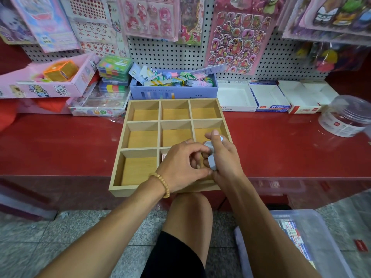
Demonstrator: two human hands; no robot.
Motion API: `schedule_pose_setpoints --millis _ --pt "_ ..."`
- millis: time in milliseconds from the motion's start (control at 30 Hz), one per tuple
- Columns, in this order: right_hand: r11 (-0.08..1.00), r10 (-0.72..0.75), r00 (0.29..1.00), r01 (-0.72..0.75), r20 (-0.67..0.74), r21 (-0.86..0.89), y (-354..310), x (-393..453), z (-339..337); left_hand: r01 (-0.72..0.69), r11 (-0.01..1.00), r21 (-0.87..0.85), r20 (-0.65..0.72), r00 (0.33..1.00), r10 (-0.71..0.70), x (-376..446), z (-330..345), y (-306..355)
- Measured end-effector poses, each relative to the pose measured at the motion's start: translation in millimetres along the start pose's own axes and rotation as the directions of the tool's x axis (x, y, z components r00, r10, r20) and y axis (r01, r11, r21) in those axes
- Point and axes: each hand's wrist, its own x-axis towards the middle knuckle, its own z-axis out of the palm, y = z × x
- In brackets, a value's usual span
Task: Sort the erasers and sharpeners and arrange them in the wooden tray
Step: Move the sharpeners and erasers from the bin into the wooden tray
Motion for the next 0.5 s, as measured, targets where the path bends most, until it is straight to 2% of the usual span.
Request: schedule_pose_setpoints --millis 67,200,300,367,500 --pt "1.000 0.008 1.000 -0.007 0.028 -0.018 1.8 0.0 0.0 -0.006 0.999 0.053 0.002 1.000 0.006 1.2 1.5 2.3" --pt "1.000 0.014 1.000 -0.014 0.000 -0.027 2.9 0.4 -1.1 -0.005 0.999 0.045 0.051 0.999 0.003 2.5 2.4 2.3" --pt "0.999 0.030 0.998 -0.028 -0.050 0.044 -0.7 -0.6 -2.7 0.036 0.996 -0.081 0.048 0.998 -0.032 1.3 0.3 -1.0" --pt "1.000 -0.003 0.998 0.004 -0.064 0.013 -1.9 1.3 -8.2 0.060 0.988 -0.145 -0.013 0.998 -0.063 1.0 -4.9 -5.0" --pt "0.991 -0.016 0.998 0.025 0.069 -0.128 -6.2 0.7 -19.4 0.111 0.959 -0.259 -0.105 0.984 -0.142 3.4 -17.0 -12.6"
